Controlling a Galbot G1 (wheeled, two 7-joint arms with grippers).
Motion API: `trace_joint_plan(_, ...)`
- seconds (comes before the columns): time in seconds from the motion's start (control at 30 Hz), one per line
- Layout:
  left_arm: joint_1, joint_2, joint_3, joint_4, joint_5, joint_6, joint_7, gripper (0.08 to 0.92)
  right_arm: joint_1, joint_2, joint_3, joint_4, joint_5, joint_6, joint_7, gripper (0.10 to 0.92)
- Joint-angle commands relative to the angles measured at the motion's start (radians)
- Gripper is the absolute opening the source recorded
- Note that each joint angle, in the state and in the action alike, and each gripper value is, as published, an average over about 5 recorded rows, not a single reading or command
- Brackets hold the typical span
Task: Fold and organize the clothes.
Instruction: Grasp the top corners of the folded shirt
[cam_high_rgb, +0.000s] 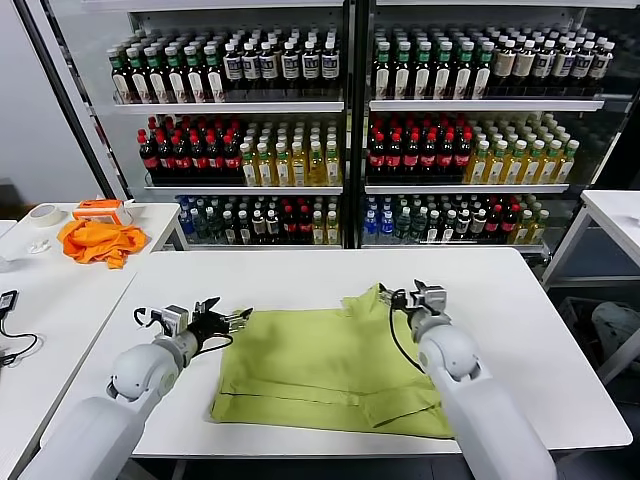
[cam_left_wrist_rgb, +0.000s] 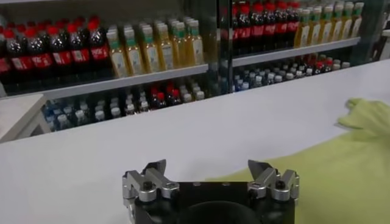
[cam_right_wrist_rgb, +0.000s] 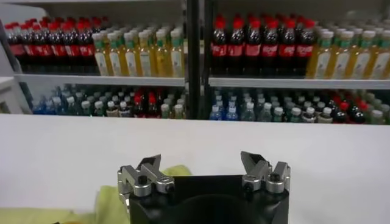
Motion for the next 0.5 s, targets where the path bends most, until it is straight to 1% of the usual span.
trace_joint_plan(0.03,-0.067,-0.012,0.028,0.131,0.01,0.021,0.091,0.823,0.097,0.072,-0.032,-0.22,-0.043,0.042,-0.036,0.823)
trace_joint_plan(0.17,-0.065,-0.013,0.026,0.141,0.008,0.021,0.109,0.823,0.09,0.084,-0.03,-0.229,-0.041,0.044,-0.031,0.823)
trace_joint_plan(0.4,-0.071,-0.028,0.023,0.165,-0.013,0.025,0.097,0.823,0.086,0.094,-0.028,-0.231,-0.037,0.056,-0.014,0.823)
trace_joint_plan(0.5,-0.071,-0.03,0.021,0.169,-0.032,0.026,0.095,0.817,0.088,0.093,-0.028,-0.23,-0.03,0.046,-0.014,0.797)
